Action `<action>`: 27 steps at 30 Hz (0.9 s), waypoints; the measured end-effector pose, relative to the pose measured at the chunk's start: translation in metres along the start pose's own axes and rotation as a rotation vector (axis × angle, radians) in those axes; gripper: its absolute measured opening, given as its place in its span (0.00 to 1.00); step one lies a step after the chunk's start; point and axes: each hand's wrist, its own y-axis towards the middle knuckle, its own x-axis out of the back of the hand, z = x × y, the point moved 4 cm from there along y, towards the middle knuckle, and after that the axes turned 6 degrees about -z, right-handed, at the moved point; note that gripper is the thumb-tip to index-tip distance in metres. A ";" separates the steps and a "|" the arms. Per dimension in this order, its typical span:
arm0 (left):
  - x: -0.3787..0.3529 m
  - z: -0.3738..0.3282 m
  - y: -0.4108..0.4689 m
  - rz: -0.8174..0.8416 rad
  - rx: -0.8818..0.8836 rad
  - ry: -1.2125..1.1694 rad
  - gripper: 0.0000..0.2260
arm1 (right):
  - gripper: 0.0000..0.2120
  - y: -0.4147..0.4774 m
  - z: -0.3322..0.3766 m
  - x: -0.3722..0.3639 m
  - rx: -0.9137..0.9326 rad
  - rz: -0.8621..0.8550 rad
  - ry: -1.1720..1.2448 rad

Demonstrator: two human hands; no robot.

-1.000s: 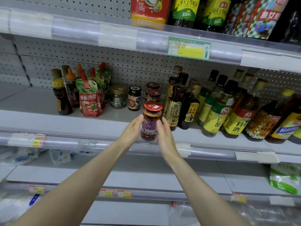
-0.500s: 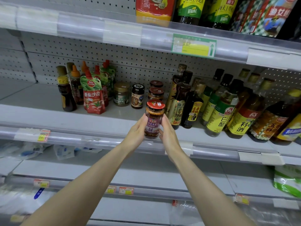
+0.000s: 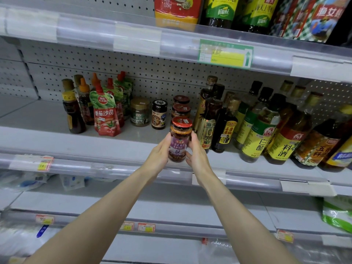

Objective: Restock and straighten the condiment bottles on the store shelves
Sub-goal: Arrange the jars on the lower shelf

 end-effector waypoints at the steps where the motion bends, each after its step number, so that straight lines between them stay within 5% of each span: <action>1: 0.000 0.000 0.003 0.000 0.005 -0.002 0.09 | 0.26 0.002 0.000 0.000 -0.005 0.003 0.000; 27: 0.002 0.011 0.040 0.010 0.067 -0.037 0.11 | 0.25 0.035 0.001 -0.005 -0.020 0.024 0.008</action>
